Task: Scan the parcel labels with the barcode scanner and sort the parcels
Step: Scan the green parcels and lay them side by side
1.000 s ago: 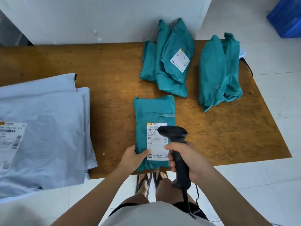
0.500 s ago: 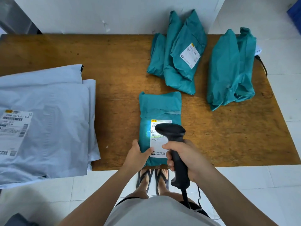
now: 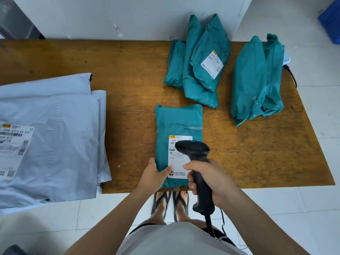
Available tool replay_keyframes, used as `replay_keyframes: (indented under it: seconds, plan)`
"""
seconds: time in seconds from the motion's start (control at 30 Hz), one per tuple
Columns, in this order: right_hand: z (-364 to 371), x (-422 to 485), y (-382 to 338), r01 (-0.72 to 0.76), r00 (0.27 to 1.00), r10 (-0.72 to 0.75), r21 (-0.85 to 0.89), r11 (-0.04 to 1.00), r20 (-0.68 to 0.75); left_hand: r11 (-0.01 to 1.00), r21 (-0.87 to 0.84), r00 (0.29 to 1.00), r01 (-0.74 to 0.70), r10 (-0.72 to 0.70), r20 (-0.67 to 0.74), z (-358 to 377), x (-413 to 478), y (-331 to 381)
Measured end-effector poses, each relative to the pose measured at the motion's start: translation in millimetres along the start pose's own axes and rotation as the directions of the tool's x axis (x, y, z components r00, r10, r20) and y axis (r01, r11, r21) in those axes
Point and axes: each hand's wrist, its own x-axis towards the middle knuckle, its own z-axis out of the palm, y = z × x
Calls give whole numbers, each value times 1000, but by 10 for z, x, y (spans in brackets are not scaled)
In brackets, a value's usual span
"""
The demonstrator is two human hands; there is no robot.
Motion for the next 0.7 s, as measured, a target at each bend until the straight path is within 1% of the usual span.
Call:
replay_keyframes:
  seconds: [0.4,0.57,0.63,0.7]
  plan:
    - [-50,-5,32,-19,1000,19,-16,1000,-8,999,4,999,42,-42,-26,36,16,-50]
    - [-118,-46,29,23,1000,-23,21,1000,-6,993,-108,997,-39,32,-68,55,126,46]
    - [-140,-43,5,35,999,-35,34,999,-16,987,-159,995,-25,8,-103,33,206,153]
    - [-158,-44,-36,39,999,-38,45,998,-26,986,-168,991,-10,-13,-134,-17,285,250]
